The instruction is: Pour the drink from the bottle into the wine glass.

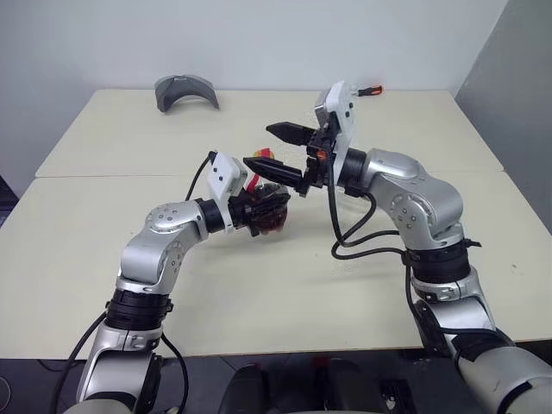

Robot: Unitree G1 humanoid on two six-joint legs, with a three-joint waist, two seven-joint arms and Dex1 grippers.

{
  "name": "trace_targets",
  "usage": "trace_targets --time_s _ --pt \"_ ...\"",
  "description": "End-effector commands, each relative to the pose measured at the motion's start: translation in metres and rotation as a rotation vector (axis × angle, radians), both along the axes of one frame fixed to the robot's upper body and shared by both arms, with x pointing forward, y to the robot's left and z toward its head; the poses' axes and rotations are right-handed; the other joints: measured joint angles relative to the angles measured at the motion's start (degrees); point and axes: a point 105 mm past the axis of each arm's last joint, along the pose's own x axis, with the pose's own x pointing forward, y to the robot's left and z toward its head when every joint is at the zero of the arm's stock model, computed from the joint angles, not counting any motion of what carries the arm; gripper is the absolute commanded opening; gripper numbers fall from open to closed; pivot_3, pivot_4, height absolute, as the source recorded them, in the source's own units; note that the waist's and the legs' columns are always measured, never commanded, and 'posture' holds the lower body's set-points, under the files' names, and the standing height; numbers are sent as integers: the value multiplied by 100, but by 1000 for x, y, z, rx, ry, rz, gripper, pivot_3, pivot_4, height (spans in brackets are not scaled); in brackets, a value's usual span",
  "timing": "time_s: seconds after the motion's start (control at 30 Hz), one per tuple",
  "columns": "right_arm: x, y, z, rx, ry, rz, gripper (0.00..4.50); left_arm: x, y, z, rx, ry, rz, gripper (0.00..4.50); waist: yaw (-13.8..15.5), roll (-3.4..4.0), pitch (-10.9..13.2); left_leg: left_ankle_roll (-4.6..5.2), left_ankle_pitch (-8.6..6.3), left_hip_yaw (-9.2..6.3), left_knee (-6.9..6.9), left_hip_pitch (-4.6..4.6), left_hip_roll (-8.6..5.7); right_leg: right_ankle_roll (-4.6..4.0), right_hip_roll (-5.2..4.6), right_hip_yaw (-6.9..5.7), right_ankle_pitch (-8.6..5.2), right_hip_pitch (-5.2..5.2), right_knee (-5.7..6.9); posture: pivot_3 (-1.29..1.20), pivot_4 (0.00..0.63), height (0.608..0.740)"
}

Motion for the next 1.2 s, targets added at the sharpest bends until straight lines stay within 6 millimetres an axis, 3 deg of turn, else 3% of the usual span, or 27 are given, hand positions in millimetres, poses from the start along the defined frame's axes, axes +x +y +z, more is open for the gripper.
trace_targets --time_s 0.03,0.17,0.23,0.3,0.47,1.17,1.2 --pt "-7 4 15 17 -58 36 4500 -7 -6 19 -9 -84 -39 1042 0 0 0 0 0 0 0 0 0 0 0 0 0 0 0 0 150 740" --pt "-8 5 13 17 -38 46 4500 -7 -7 20 -12 -87 -41 1042 0 0 0 1 -1 0 0 0 0 0 0 0 0 0 -1 0 150 740" --pt "-7 5 12 11 -35 50 4134 -7 -7 20 -11 -88 -45 1042 0 0 0 1 -1 0 0 0 0 0 0 0 0 0 0 0 150 740" --pt "-8 6 10 6 -27 57 3620 -7 -8 20 -7 -92 -52 1042 0 0 0 1 -1 0 0 0 0 0 0 0 0 0 0 0 150 740" --pt "-7 5 7 -7 -13 60 1852 -6 -9 24 -9 -101 -55 1042 0 0 0 1 -1 0 0 0 0 0 0 0 0 0 0 0 150 740" --pt "-5 4 10 -2 2 71 1852 -10 -13 22 -10 -102 -74 1042 0 0 0 2 -1 0 0 0 0 0 0 0 0 0 0 0 150 740" --pt "-5 3 10 3 7 73 1665 -10 -13 22 -10 -103 -75 1042 0 0 0 1 -1 0 0 0 0 0 0 0 0 0 -1 0 150 740"
